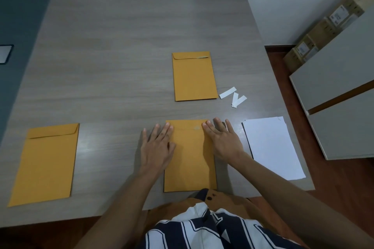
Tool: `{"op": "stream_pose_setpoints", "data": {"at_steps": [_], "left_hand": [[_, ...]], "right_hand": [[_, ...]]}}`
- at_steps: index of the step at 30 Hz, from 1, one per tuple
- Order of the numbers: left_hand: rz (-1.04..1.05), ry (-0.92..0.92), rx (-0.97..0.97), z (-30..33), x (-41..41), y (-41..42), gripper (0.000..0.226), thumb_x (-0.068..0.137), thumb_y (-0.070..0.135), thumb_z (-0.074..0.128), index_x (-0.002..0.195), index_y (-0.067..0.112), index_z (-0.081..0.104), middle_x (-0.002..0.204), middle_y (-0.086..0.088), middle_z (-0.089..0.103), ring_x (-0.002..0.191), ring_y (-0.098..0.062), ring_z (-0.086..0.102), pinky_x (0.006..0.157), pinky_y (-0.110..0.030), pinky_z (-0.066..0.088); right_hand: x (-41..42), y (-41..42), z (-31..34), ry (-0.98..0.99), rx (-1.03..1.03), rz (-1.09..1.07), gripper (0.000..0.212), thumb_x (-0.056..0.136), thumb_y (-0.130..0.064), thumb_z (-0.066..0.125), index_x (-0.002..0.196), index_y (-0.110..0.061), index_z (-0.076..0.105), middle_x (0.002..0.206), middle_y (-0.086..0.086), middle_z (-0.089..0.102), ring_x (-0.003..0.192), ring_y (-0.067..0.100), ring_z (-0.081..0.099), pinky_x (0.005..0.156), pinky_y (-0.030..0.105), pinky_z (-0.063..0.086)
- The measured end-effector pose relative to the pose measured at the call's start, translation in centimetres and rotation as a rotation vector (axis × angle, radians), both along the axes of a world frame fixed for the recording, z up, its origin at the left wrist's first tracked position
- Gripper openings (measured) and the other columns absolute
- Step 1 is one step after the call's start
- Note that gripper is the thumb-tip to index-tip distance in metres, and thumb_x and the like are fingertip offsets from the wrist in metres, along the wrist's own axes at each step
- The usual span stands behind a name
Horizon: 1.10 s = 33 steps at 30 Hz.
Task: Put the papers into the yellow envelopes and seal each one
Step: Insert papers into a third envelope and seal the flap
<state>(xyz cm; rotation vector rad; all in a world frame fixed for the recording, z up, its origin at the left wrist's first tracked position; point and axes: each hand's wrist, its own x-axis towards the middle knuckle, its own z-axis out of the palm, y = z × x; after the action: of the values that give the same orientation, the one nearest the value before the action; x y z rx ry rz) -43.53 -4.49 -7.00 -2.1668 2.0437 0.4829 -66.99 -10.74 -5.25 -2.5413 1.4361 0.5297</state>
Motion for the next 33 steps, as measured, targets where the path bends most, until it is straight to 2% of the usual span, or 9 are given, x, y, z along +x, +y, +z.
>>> {"op": "stream_pose_setpoints", "data": {"at_steps": [4,7,9,14,20,23,27,31,33], "left_hand": [[0.059,0.089,-0.164,0.0,0.4,-1.3,0.047,0.090,0.038,0.055,0.134,0.021,0.059,0.134,-0.004,0.061,0.130,-0.030,0.049,0.111,-0.049,0.026],[0.137,0.168,-0.247,0.4,0.6,-3.0,0.028,0.083,0.032,0.070,0.106,0.015,0.072,0.100,-0.008,0.070,0.100,-0.028,0.063,0.091,-0.040,0.041],[0.161,0.261,-0.274,0.8,0.3,-4.2,0.026,0.081,0.029,0.075,0.101,0.015,0.070,0.099,-0.004,0.067,0.098,-0.025,0.059,0.086,-0.036,0.042],[0.143,0.286,-0.123,0.9,-0.2,-6.3,0.053,0.075,0.037,0.080,0.122,0.020,0.062,0.114,-0.001,0.056,0.108,-0.021,0.046,0.090,-0.032,0.039],[0.170,0.301,0.005,1.5,0.5,-7.4,0.035,0.068,0.037,0.086,0.088,0.025,0.059,0.099,0.004,0.052,0.100,-0.018,0.045,0.084,-0.034,0.042],[0.265,0.534,0.121,1.8,1.6,-8.3,0.029,0.075,0.026,0.082,0.083,0.020,0.055,0.091,0.001,0.059,0.088,-0.020,0.055,0.071,-0.034,0.046],[0.429,0.919,0.128,3.1,3.0,-10.3,0.020,0.085,0.011,0.073,0.095,0.012,0.055,0.084,-0.002,0.062,0.078,-0.018,0.057,0.057,-0.026,0.048],[0.468,0.960,-0.001,4.4,3.2,-14.0,0.018,0.087,0.005,0.070,0.098,0.012,0.058,0.045,0.016,0.046,0.057,-0.006,0.051,0.057,-0.025,0.048],[0.492,0.967,-0.054,4.6,3.3,-16.4,0.021,0.085,0.007,0.073,0.099,0.014,0.060,0.052,0.010,0.050,0.066,-0.014,0.055,0.067,-0.033,0.051]], "right_hand": [[1.0,-1.0,0.7,-0.164,-0.062,-0.075,0.045,0.097,-0.030,0.042,0.141,-0.021,0.045,0.151,0.008,0.037,0.144,0.031,0.022,0.119,0.040,0.010],[2.0,-2.2,0.9,-0.367,-0.156,-0.199,0.030,0.090,-0.032,0.058,0.110,-0.013,0.069,0.124,0.015,0.059,0.120,0.034,0.050,0.104,0.040,0.035],[2.3,-3.4,0.9,-0.396,-0.147,-0.239,0.032,0.087,-0.035,0.064,0.110,-0.013,0.070,0.108,0.011,0.067,0.113,0.030,0.051,0.094,0.040,0.041],[2.9,-5.4,0.9,-0.364,0.071,-0.291,0.044,0.079,-0.048,0.072,0.113,-0.022,0.063,0.113,0.002,0.054,0.114,0.023,0.043,0.095,0.034,0.038],[3.1,-6.3,0.8,-0.421,0.239,-0.369,0.038,0.069,-0.036,0.083,0.092,-0.023,0.055,0.105,0.001,0.056,0.101,0.019,0.048,0.082,0.031,0.044],[2.7,-6.8,1.5,-0.625,0.362,-0.509,0.036,0.069,-0.023,0.086,0.090,-0.018,0.056,0.091,-0.001,0.057,0.085,0.015,0.053,0.063,0.024,0.042],[2.3,-8.7,3.0,-0.790,0.299,-0.576,0.034,0.068,-0.027,0.087,0.088,-0.020,0.060,0.084,-0.006,0.058,0.071,0.006,0.050,0.055,0.015,0.036],[2.8,-12.1,4.3,-0.842,0.205,-0.656,0.033,0.069,-0.028,0.086,0.093,-0.021,0.065,0.091,-0.003,0.056,0.083,0.014,0.051,0.063,0.025,0.039],[3.2,-14.4,4.8,-0.853,0.167,-0.692,0.033,0.070,-0.028,0.086,0.096,-0.020,0.068,0.095,0.000,0.056,0.088,0.015,0.050,0.068,0.025,0.039]]}}
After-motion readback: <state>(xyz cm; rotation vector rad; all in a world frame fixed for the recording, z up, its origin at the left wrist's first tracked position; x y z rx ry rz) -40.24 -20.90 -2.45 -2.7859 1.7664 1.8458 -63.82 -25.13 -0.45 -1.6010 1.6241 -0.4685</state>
